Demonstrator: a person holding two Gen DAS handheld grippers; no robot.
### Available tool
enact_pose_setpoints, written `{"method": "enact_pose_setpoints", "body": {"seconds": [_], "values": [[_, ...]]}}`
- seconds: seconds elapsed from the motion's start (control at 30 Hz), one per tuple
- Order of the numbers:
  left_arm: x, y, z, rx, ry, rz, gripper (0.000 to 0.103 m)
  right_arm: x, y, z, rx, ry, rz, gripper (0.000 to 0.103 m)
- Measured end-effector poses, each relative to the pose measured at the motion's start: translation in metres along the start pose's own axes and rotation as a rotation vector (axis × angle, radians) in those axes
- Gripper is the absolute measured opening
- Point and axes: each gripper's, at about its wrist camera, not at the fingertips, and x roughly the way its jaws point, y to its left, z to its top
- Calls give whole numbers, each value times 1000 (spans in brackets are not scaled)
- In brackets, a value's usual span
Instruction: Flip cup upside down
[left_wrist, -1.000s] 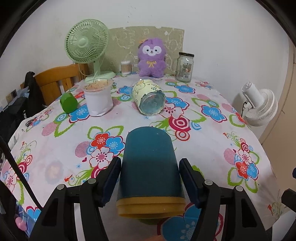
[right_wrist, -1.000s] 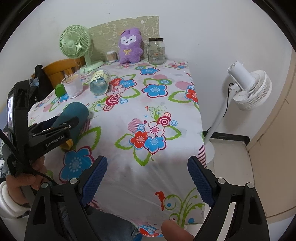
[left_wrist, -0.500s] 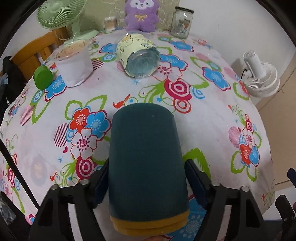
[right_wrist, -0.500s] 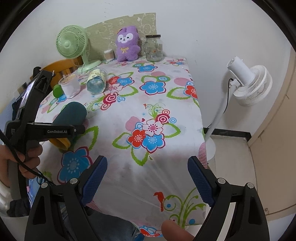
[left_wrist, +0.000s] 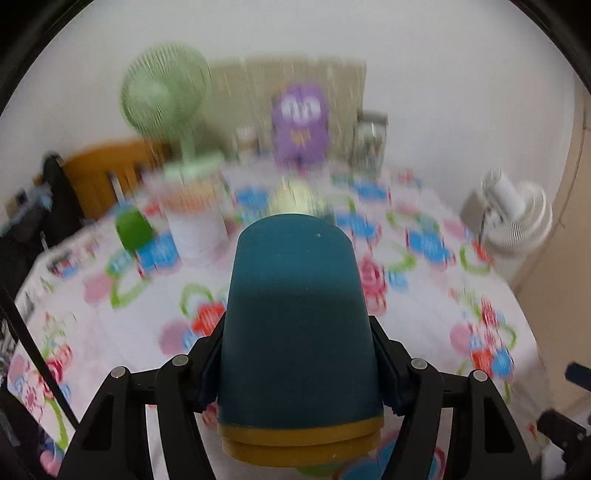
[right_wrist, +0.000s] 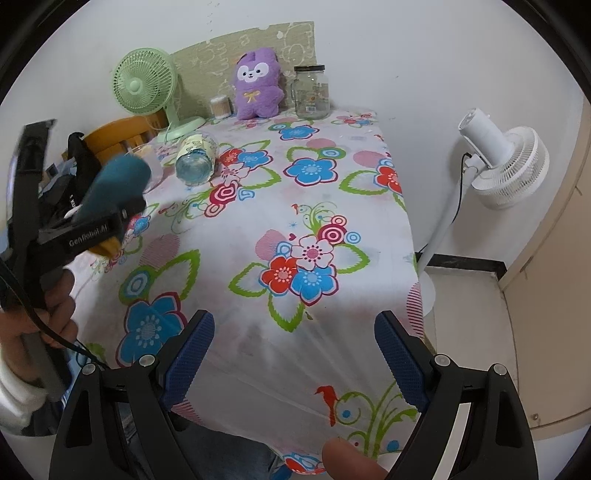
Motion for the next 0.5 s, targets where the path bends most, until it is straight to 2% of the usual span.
{"method": "enact_pose_setpoints", "body": {"seconds": [0.07,0.17,0.3,0.4,0.5], "values": [[-6,-1,-5,19,-115,17,69,2,2,-1,-5,7,-2,90],[-9,-3,-16,30,-217,37,69,4,4,-3,-16,11,-7,90],[-4,-5,-31,13,-210,35,69,5,5,-6,-19,21,-12,90],[-13,-7,-33,21,-249,50,69,2,8,-6,-32,9,-5,90],[-7,-11,-39,38,-167,42,68,0,12,-7,-48,-8,-2,90]]}}
